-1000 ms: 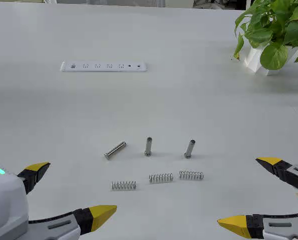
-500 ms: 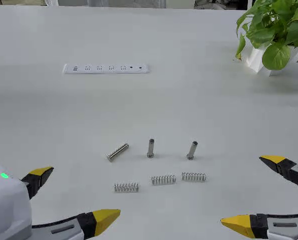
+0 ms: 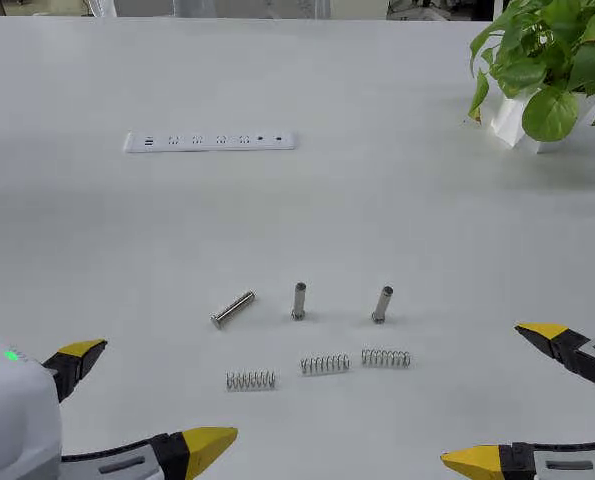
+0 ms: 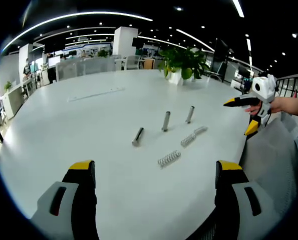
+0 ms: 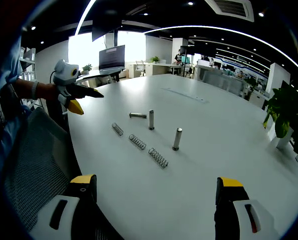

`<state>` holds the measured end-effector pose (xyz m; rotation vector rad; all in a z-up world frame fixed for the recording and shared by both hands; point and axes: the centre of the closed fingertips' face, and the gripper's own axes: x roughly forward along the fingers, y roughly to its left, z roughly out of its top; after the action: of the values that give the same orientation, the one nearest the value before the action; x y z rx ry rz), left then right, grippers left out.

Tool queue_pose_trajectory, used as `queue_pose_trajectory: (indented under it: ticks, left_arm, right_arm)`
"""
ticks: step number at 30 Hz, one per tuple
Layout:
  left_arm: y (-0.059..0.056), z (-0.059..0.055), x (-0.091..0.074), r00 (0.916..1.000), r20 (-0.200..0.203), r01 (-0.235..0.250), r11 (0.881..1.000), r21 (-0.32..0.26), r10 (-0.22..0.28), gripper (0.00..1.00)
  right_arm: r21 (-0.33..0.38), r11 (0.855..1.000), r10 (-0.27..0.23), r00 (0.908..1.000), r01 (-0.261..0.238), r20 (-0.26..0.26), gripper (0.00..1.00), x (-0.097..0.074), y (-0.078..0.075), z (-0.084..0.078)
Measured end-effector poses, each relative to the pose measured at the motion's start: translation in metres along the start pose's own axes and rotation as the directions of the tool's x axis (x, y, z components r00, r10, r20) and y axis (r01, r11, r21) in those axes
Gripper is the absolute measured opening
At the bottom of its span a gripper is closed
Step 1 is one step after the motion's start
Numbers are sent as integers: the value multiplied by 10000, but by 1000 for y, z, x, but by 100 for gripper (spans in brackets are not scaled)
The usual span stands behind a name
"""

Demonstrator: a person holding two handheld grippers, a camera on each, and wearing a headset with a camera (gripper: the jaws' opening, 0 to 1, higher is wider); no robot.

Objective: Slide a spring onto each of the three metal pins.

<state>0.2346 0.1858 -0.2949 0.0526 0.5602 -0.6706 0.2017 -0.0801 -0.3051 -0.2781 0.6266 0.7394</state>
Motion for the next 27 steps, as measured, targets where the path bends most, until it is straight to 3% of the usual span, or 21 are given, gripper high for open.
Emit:
queue_pose_trajectory:
  ticks: [4, 11, 16, 20, 27]
  left_arm:
    - [0, 2, 3, 9997, -35, 260, 9995, -164, -261, 98]
    - [8, 12, 11, 9988, -195, 458, 9987, 223, -454, 98]
    - [6, 20, 20, 9953, -595, 813, 9939, 738, -770, 97]
    - [7, 26, 27, 9913, -737, 1131, 9925, 472, -1094, 95]
    - [12, 33, 42, 9827, -1286, 1451, 9854, 890, -1331, 91]
  right_arm:
    - [-18, 9999, 131, 9999, -131, 11, 99, 3, 5, 0]
    - [-59, 9994, 327, 9995, -327, -11, 98, 7, 12, -1]
    - [-122, 9993, 355, 9994, -355, -19, 98, 8, 12, -1]
    - [-107, 9993, 352, 9994, -353, -30, 97, 8, 11, -1]
    - [-39, 9995, 305, 9995, -306, -76, 97, 6, 9, -4]
